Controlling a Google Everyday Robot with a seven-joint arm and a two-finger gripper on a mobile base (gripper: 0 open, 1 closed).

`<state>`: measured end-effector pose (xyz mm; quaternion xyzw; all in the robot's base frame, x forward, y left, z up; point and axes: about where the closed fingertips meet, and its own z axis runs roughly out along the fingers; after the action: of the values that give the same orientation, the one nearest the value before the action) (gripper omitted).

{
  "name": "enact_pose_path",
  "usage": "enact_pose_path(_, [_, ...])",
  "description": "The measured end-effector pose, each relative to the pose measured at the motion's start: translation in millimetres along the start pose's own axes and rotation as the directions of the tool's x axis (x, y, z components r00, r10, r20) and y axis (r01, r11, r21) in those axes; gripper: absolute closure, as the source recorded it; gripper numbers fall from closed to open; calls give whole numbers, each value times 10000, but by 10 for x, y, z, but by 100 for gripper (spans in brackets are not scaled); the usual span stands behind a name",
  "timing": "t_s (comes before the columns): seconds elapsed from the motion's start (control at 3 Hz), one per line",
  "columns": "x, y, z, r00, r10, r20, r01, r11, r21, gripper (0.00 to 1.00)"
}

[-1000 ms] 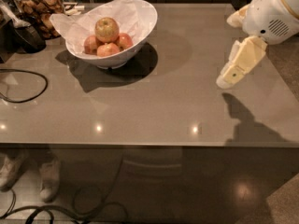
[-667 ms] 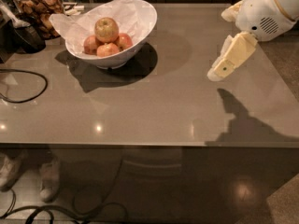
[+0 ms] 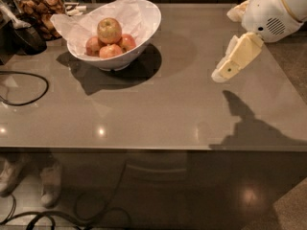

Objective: Pick apple from white bowl

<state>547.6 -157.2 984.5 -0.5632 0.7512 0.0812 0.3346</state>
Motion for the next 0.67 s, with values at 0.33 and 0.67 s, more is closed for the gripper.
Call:
enact_pose_path(0.33, [-56,-76,86,9951,454,881,-468,9988,146,0])
enact_pose_path(0.67, [-223,-223,235,9757,1169,1855,-1136,9931,-281,0])
